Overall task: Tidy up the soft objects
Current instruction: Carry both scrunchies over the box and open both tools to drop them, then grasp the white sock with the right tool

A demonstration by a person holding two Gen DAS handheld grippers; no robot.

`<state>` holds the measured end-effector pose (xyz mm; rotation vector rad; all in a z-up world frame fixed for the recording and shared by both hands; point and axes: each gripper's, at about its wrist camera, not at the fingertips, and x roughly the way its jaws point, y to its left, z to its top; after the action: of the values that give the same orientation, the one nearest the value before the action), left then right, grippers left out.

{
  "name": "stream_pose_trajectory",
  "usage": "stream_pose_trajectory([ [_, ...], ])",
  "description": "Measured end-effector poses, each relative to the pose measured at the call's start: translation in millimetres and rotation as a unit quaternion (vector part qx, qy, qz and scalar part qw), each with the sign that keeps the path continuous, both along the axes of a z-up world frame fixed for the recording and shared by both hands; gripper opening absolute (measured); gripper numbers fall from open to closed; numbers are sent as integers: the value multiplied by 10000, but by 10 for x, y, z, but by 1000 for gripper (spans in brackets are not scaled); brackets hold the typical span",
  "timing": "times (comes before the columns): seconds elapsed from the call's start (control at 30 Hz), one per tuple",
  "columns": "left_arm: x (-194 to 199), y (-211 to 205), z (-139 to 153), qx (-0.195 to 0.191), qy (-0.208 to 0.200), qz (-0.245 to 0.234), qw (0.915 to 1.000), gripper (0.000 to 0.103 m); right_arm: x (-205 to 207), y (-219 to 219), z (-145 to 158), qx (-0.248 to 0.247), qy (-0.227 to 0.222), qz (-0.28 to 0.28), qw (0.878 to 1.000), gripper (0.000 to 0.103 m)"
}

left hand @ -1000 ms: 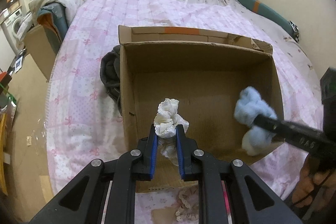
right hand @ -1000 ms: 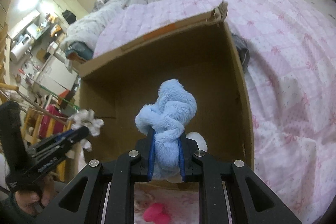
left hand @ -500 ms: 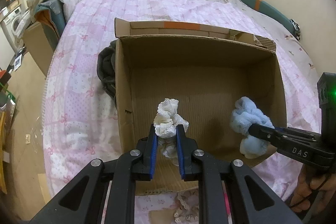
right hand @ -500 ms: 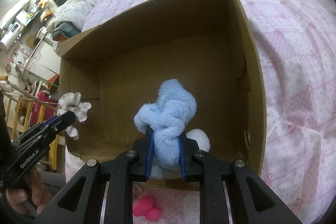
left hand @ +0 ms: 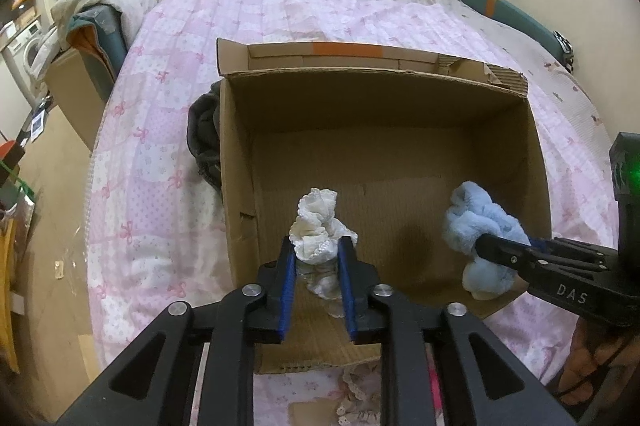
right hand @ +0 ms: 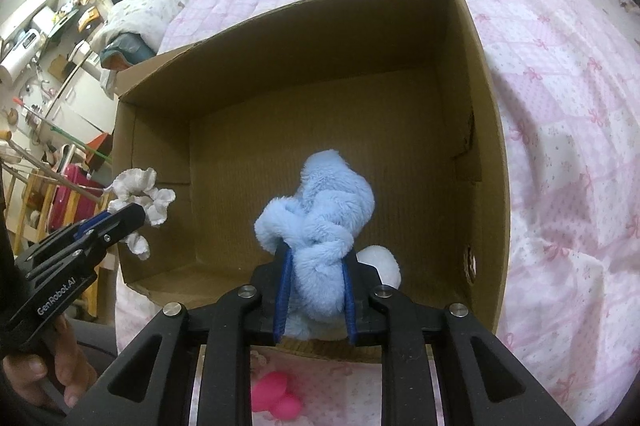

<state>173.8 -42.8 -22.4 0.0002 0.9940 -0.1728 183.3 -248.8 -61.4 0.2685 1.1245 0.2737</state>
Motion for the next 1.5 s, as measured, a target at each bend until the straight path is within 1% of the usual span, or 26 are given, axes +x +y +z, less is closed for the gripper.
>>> stream_pose_trajectory([
  [0.07,-3,-20,-6,16,21,-33,10000,21,8,-4,-9,-57,4,-46,10000,29],
  [0.1,-3,-29,-9,43,27,-55,10000,21,15,15,-12,-123,3,-59,9999,34],
  [0.2,1,-37,-9,61,42,-69,9999,22,16,55,-3,-246,-38,-75,9997,67],
  [0.27,8,-36,-9,52,58,-52,10000,32,13,65,26,-255,-132,-85,9996,67],
  [0.33,7,-29,12,84,4,-3,10000,54,24,80,48,-334,-188,-68,9992,68],
  [0.37,2,-29,24,140,-58,23,9999,55,30,78,54,-321,-201,-75,9993,68],
  [0.47,-2,-45,30,275,-102,14,9996,56,39,61,68,-319,-247,-148,9991,68],
  [0.8,-11,-51,21,272,-80,-21,9996,56,25,52,94,-342,-326,-103,9988,68],
  [1.1,-68,-12,176,232,-258,76,9994,56,14,17,74,-391,-269,-180,9987,68],
  [1.2,-97,75,258,221,-346,195,9990,56,-17,25,103,-437,-338,-176,9983,68],
  [1.4,-204,303,351,114,-221,469,9986,56,-160,-23,193,-426,-471,-182,9978,68],
  [1.5,-298,432,431,47,-318,678,9972,56,-251,-62,235,-382,-490,-154,9980,68],
])
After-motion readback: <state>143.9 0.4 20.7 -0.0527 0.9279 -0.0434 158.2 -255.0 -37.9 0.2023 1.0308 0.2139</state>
